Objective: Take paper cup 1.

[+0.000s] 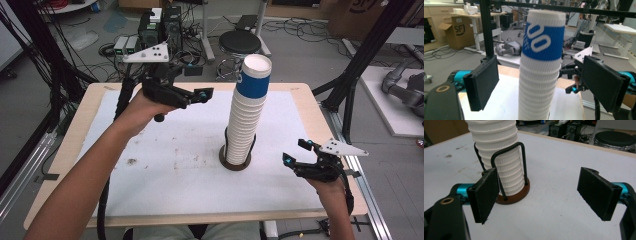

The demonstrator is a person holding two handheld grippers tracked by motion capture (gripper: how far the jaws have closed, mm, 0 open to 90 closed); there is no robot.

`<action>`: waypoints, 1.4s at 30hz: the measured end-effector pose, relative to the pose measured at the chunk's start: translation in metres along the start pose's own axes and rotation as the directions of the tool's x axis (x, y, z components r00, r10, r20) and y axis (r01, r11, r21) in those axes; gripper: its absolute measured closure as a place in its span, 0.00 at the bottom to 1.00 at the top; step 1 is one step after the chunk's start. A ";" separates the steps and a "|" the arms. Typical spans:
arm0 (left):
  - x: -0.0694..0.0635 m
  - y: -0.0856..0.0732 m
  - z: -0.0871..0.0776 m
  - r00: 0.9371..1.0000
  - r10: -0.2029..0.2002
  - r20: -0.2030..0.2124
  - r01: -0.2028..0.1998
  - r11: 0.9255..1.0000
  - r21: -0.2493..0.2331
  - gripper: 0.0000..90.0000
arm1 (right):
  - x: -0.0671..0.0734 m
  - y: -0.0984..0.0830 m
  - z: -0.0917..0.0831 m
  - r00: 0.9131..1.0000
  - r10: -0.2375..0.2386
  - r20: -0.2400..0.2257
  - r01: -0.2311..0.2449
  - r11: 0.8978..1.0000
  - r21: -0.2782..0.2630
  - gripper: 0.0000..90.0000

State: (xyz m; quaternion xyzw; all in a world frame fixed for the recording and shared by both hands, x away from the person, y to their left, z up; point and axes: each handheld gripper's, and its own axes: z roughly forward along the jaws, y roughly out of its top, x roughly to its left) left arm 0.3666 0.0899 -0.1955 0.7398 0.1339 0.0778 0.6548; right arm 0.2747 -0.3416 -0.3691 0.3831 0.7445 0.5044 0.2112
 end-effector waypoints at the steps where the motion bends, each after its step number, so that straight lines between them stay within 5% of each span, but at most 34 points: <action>1: -0.001 0.004 0.005 1.000 0.005 0.004 -0.005 1.000 0.005 0.16 | 0.000 0.000 0.001 1.000 -0.001 -0.002 0.001 1.000 0.001 0.20; 15: -0.008 0.037 0.059 0.999 0.033 0.027 -0.035 0.997 0.070 0.16 | 0.000 0.000 0.000 1.000 0.003 -0.006 -0.003 1.000 0.002 0.20; 26: -0.005 0.041 0.086 1.000 -0.001 0.026 -0.001 0.997 0.072 0.20 | 0.000 0.000 -0.001 1.000 0.002 -0.010 -0.002 1.000 -0.003 0.20; 29: -0.006 0.042 0.091 0.998 0.004 0.058 -0.008 0.998 0.070 0.27 | 0.000 0.000 -0.001 1.000 0.001 -0.009 -0.001 1.000 -0.001 0.20; 36: -0.006 0.045 0.091 0.999 0.030 0.039 -0.033 0.997 0.075 0.32 | -0.001 0.000 -0.002 1.000 0.001 -0.007 -0.001 1.000 -0.006 0.20; 42: -0.009 0.059 0.084 0.999 0.019 0.036 -0.020 1.000 0.019 0.33 | 0.000 0.000 -0.001 1.000 0.005 -0.012 -0.006 1.000 -0.008 0.20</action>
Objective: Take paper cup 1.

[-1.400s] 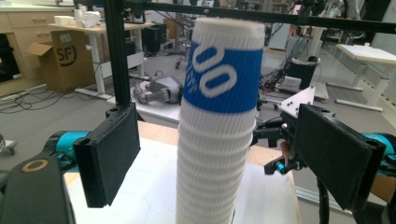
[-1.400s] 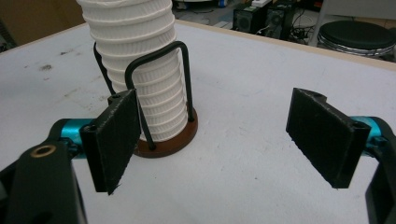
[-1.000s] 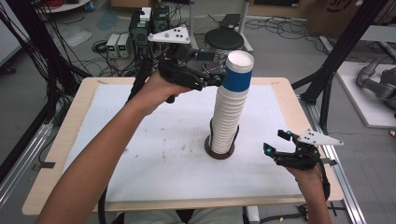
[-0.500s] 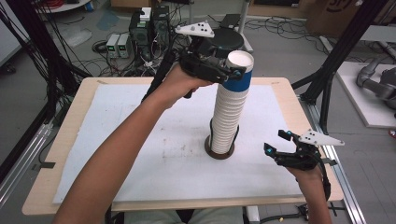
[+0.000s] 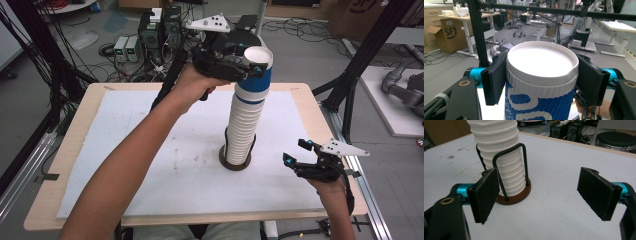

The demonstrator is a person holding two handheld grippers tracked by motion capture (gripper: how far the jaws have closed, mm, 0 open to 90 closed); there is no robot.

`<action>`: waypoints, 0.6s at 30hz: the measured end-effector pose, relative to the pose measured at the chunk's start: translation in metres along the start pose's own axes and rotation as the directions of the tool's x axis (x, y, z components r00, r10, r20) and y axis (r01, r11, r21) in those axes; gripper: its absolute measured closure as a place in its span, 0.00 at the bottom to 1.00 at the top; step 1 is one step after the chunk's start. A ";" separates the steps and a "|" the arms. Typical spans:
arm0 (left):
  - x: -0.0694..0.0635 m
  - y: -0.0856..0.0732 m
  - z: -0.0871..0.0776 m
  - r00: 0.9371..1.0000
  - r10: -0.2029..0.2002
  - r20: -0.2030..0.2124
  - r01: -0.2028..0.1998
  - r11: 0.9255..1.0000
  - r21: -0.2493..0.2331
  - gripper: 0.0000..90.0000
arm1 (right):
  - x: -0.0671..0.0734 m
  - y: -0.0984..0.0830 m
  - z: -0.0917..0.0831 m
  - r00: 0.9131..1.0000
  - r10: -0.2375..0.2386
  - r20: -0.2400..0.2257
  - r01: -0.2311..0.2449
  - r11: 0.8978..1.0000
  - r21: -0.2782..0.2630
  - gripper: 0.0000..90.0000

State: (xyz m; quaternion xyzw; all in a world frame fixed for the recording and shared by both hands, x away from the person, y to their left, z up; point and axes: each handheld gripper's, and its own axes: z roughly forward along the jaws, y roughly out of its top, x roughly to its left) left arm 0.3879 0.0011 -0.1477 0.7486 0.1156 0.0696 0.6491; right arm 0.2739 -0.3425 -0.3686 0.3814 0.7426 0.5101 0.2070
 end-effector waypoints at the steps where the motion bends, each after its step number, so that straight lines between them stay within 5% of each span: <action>1: 0.000 0.003 -0.002 1.000 0.001 -0.003 -0.001 1.000 -0.004 0.33 | 0.001 0.000 0.000 1.000 -0.002 -0.001 0.002 1.000 0.000 0.20; 11: -0.002 0.026 -0.024 1.000 -0.016 -0.011 0.015 0.994 -0.109 0.33 | 0.001 0.000 0.001 1.000 -0.003 -0.004 0.003 1.000 -0.003 0.20; 18: 0.003 0.036 -0.050 0.999 -0.039 -0.036 0.031 0.981 -0.193 0.33 | 0.003 0.000 0.003 1.000 -0.006 -0.014 0.006 1.000 -0.004 0.20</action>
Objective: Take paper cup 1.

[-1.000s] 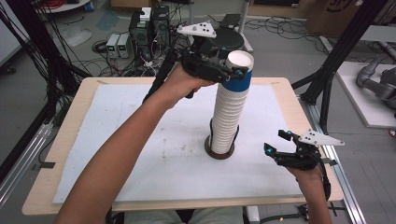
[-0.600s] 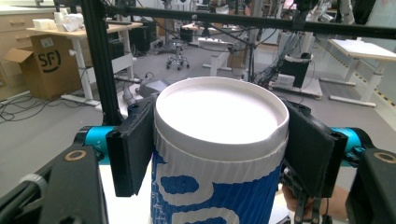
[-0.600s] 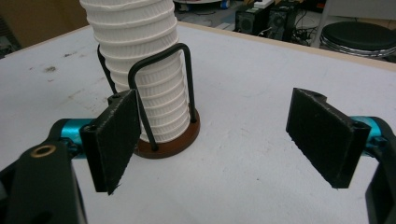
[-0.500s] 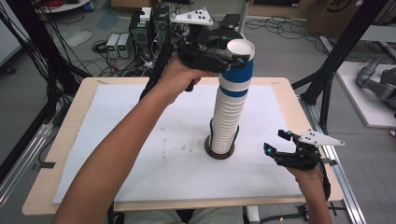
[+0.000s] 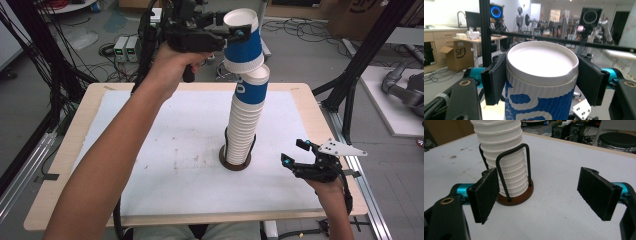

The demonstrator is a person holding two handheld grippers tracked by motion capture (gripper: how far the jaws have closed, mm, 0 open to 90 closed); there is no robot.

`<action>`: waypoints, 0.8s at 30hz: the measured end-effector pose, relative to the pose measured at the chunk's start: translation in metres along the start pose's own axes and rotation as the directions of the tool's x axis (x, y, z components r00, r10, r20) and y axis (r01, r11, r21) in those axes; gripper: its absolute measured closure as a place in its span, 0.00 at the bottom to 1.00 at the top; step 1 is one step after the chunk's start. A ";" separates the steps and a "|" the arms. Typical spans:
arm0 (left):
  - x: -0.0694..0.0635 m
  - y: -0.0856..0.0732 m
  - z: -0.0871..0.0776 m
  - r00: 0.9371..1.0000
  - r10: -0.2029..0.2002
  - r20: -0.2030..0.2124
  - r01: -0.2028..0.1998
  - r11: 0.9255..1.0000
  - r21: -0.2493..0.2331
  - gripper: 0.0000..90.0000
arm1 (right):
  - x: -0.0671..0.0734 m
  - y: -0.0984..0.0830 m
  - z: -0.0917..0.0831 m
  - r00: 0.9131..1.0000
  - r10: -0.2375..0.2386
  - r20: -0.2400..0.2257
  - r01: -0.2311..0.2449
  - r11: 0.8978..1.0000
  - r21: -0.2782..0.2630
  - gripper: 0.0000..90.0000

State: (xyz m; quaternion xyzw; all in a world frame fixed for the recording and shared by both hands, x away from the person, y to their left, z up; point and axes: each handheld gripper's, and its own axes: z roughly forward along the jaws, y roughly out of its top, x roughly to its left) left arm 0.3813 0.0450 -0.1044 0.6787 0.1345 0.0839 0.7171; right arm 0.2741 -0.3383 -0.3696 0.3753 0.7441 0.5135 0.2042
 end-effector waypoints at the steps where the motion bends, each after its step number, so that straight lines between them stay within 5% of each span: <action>1: 0.001 0.002 -0.004 1.000 -0.004 -0.002 0.004 1.000 -0.009 0.33 | 0.000 0.000 0.000 1.000 0.000 0.000 0.000 1.000 0.000 0.20; 10: 0.011 -0.003 -0.049 0.997 0.044 -0.066 -0.043 0.999 0.013 0.33 | 0.005 0.000 0.004 1.000 -0.017 -0.027 0.016 1.000 -0.009 0.20; 24: 0.025 -0.078 -0.125 0.992 0.016 -0.126 -0.012 0.999 0.030 0.33 | 0.016 -0.003 0.013 0.999 -0.027 -0.047 0.027 1.000 0.004 0.20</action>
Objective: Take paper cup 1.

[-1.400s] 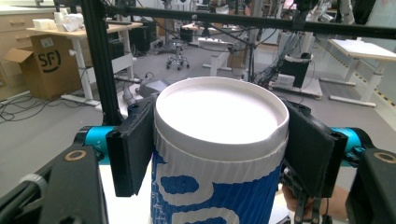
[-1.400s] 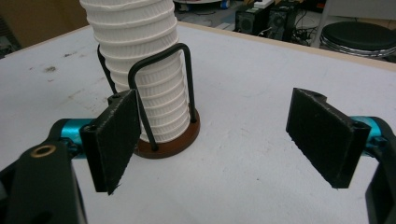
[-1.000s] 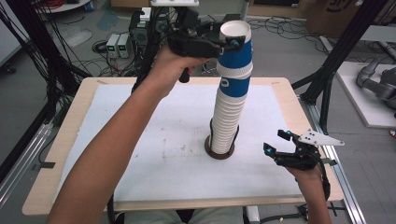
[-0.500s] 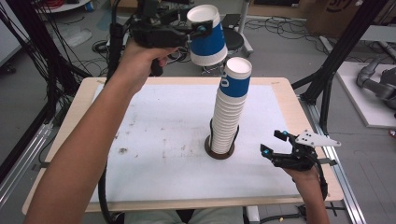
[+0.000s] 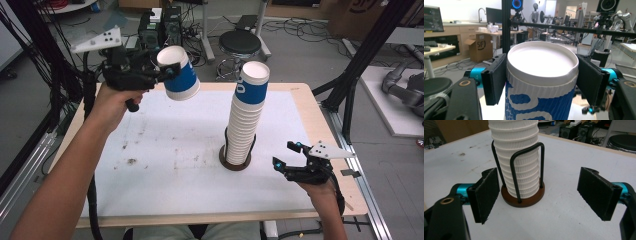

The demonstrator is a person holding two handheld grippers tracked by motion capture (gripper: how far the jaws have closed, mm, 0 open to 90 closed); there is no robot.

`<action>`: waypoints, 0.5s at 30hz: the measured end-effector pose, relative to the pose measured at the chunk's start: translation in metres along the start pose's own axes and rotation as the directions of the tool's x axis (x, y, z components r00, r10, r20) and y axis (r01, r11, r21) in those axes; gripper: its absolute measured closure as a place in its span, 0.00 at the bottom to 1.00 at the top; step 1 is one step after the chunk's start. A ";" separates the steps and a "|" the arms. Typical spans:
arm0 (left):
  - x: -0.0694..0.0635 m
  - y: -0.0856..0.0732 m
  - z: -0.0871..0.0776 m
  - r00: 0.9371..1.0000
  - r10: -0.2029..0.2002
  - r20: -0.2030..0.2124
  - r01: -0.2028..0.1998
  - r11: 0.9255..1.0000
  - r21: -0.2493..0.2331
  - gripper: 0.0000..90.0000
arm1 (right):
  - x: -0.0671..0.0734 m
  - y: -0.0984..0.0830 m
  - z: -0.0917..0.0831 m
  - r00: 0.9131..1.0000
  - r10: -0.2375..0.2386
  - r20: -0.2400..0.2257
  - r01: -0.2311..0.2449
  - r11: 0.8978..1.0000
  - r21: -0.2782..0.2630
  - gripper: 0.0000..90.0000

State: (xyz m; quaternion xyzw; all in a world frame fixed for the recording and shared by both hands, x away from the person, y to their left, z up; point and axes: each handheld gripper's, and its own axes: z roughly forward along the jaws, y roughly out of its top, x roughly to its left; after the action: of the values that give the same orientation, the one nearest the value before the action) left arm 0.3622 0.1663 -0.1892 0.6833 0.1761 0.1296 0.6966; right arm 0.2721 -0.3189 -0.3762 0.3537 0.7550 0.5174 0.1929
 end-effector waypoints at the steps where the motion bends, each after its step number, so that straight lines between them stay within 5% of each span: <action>1: 0.000 -0.006 -0.003 1.000 -0.003 -0.005 0.003 1.000 0.008 0.33 | 0.001 -0.001 0.002 1.000 -0.002 -0.002 0.002 1.000 0.005 0.20; 6: 0.001 -0.033 -0.019 0.999 0.006 -0.033 -0.004 0.998 0.055 0.33 | 0.003 -0.003 0.004 1.000 -0.011 -0.001 0.011 1.000 0.012 0.20; 15: -0.006 -0.085 -0.038 0.998 -0.030 -0.058 0.033 0.998 0.059 0.33 | 0.009 -0.008 0.008 1.000 -0.003 -0.013 0.003 1.000 0.020 0.20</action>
State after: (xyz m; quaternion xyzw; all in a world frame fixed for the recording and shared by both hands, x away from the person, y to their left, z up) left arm 0.3358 0.1955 -0.2739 0.6970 0.2104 0.1327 0.6725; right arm 0.2688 -0.3092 -0.3857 0.3510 0.7618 0.5120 0.1853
